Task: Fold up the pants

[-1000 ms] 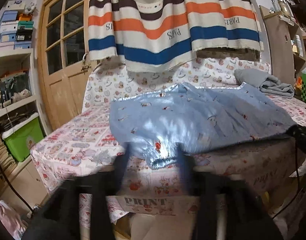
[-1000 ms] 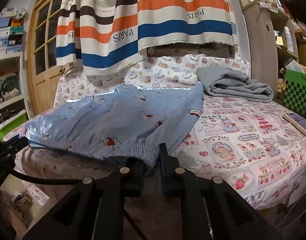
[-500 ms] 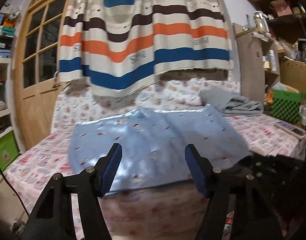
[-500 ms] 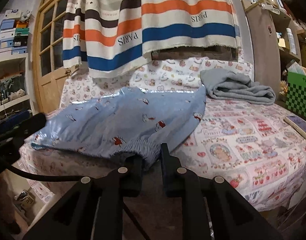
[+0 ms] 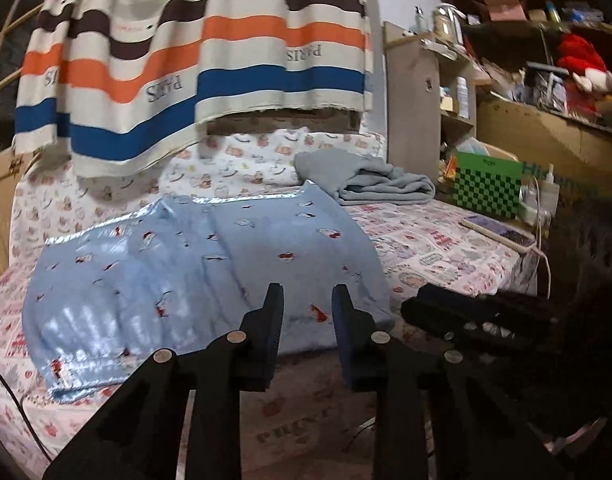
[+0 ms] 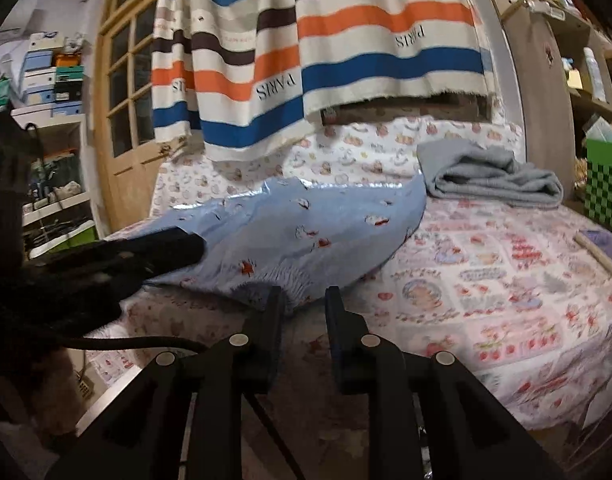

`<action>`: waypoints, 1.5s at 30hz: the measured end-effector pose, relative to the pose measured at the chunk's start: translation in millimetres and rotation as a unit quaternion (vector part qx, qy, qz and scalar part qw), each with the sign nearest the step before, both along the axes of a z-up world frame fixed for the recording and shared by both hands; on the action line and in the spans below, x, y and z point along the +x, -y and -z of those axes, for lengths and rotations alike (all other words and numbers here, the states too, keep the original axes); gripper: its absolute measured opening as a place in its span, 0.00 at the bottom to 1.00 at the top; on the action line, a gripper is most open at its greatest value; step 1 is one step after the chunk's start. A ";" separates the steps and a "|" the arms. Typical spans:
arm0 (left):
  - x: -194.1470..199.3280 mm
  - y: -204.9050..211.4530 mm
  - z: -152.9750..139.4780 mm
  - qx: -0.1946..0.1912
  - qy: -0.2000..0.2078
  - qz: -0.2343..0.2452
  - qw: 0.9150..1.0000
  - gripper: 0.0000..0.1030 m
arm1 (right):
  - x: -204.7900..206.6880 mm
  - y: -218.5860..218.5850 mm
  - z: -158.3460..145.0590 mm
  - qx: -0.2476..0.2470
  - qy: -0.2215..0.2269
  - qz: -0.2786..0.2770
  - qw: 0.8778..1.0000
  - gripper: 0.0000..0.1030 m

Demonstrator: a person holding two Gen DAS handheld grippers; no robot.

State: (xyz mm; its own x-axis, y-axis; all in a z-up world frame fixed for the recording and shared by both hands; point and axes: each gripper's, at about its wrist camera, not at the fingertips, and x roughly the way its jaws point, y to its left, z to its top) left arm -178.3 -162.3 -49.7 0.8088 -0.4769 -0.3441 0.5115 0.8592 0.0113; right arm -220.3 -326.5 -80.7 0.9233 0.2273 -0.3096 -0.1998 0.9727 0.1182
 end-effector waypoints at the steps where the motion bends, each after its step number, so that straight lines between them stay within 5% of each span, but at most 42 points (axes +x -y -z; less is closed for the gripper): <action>1: 0.9 3.9 0.6 0.004 0.001 0.000 1.000 0.23 | -0.7 4.6 -0.7 0.002 0.000 -0.001 1.000 0.20; 9: -8.5 50.3 16.0 0.103 0.069 -0.079 0.989 0.23 | 20.6 42.0 -3.2 0.021 -0.007 0.083 0.996 0.20; 17: -35.3 73.1 32.3 0.134 0.142 -0.085 0.977 0.26 | 39.5 83.8 -22.5 0.060 0.021 0.092 0.994 0.20; 23: -28.2 96.2 47.0 0.194 0.131 -0.061 0.970 0.25 | 41.1 109.0 -38.1 0.070 0.027 0.082 0.994 0.20; 30: -28.7 104.7 49.4 0.213 0.138 -0.073 0.964 0.22 | 40.5 115.8 -38.0 0.052 0.019 0.101 0.993 0.20; 32: -25.7 107.3 49.9 0.228 0.136 -0.072 0.961 0.13 | 45.7 117.3 -40.8 0.049 0.016 0.101 0.994 0.20; 41: -12.9 78.7 18.2 0.149 0.073 -0.064 0.984 0.07 | 75.6 116.8 -70.6 0.026 0.022 0.086 0.996 0.20; 45: -6.7 53.3 -3.7 0.104 0.059 -0.087 0.989 0.07 | 114.2 118.4 -82.0 0.070 -0.025 0.019 0.997 0.20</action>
